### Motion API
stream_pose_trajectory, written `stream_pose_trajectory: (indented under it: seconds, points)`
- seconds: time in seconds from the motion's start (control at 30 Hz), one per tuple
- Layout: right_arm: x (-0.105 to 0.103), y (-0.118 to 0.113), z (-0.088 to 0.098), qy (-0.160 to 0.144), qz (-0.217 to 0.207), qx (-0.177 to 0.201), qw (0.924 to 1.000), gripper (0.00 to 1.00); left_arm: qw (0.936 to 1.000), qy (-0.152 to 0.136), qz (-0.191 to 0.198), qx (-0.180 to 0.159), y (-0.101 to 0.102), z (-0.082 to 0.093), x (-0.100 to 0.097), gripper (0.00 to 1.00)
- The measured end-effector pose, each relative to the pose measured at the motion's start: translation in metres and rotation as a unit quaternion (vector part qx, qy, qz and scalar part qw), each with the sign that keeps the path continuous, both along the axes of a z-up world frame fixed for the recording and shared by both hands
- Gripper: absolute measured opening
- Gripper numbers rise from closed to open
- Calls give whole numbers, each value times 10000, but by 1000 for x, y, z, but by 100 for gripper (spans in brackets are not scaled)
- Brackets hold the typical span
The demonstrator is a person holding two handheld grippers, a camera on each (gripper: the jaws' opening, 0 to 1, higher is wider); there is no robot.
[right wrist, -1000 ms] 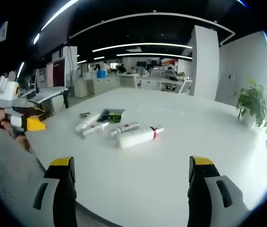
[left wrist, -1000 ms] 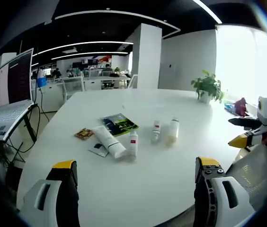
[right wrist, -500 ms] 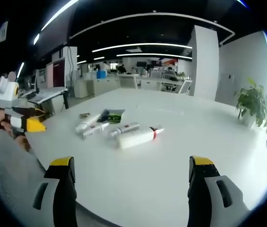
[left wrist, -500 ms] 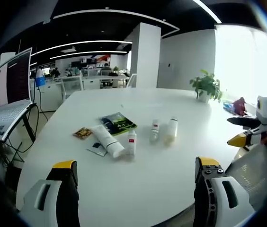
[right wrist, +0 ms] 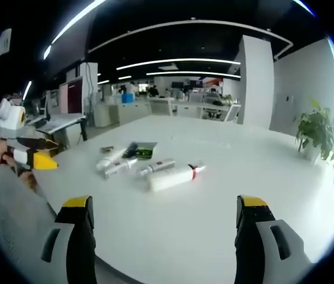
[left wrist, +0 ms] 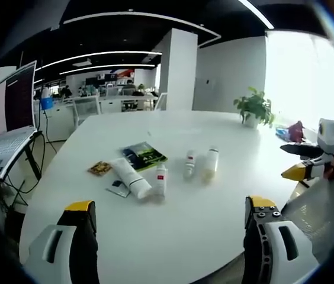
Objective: Arrange the skincare products in the storage area until every visible bottle or jar stands upright without overlapping.
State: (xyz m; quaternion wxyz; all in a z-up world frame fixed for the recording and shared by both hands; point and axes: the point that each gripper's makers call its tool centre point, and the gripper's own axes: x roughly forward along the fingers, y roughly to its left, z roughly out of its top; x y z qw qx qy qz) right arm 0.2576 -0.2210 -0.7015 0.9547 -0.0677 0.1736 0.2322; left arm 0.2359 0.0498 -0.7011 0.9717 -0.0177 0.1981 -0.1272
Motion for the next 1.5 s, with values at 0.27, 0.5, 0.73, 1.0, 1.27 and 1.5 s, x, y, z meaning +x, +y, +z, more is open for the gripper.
stream_pose_trajectory:
  seconds: [0.27,0.5,0.73,1.0,1.27,1.5]
  points:
    - [1,0,0,23,-1,38,10000,100,10000,-42,28,61,3,0,2,99]
    - [0,3,-2,80,77,-19,9999,100,9999,-47,-30,156,1,-1,1,99]
    - [1,6,-5,193,123,63,9997,100,9994,-143,-85,291,1,1,1,99]
    - [9,6,-6,276,133,-61,9995,99,9994,-165,-55,314,3,1,2,99]
    - [24,6,-3,261,137,-131,9995,97,9990,-248,-8,361,5,4,3,99]
    - [39,7,-4,266,207,-232,9992,95,9992,-244,29,304,5,4,2,98]
